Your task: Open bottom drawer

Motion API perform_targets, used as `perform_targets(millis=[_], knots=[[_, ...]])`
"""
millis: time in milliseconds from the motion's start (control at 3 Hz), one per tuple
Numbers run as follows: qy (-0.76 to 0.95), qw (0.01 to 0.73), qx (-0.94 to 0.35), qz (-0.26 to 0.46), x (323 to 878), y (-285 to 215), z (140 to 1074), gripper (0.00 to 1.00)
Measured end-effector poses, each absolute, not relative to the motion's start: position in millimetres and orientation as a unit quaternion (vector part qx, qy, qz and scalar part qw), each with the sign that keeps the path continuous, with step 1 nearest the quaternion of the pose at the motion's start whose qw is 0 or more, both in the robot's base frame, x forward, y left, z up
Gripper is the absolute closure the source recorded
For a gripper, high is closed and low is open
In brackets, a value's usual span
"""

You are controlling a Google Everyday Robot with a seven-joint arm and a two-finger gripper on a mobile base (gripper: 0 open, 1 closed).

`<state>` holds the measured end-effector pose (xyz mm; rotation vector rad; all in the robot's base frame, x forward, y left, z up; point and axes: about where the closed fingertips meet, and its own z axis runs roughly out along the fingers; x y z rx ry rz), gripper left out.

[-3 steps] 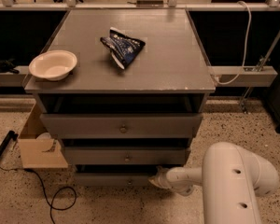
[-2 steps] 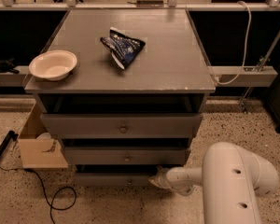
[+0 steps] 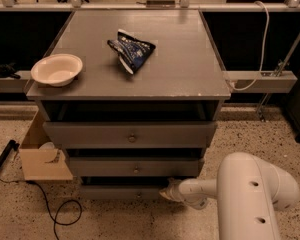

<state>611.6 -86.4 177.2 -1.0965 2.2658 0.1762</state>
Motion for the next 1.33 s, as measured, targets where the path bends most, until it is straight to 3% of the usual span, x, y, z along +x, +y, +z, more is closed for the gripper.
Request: perform_targets(millis=[333,667,1000,1333], knots=[[0.855,0.304,-0.414,0.067,611.6,-86.4,177.2,0.04],[0.855,0.304,-0.414,0.067,611.5,-86.3,177.2,0.00],[0.855,0.304,-0.414,0.067,611.5,-86.3,177.2,0.00],[0.855,0.304,-0.414,0.067,611.5,-86.3,177.2,0.19]])
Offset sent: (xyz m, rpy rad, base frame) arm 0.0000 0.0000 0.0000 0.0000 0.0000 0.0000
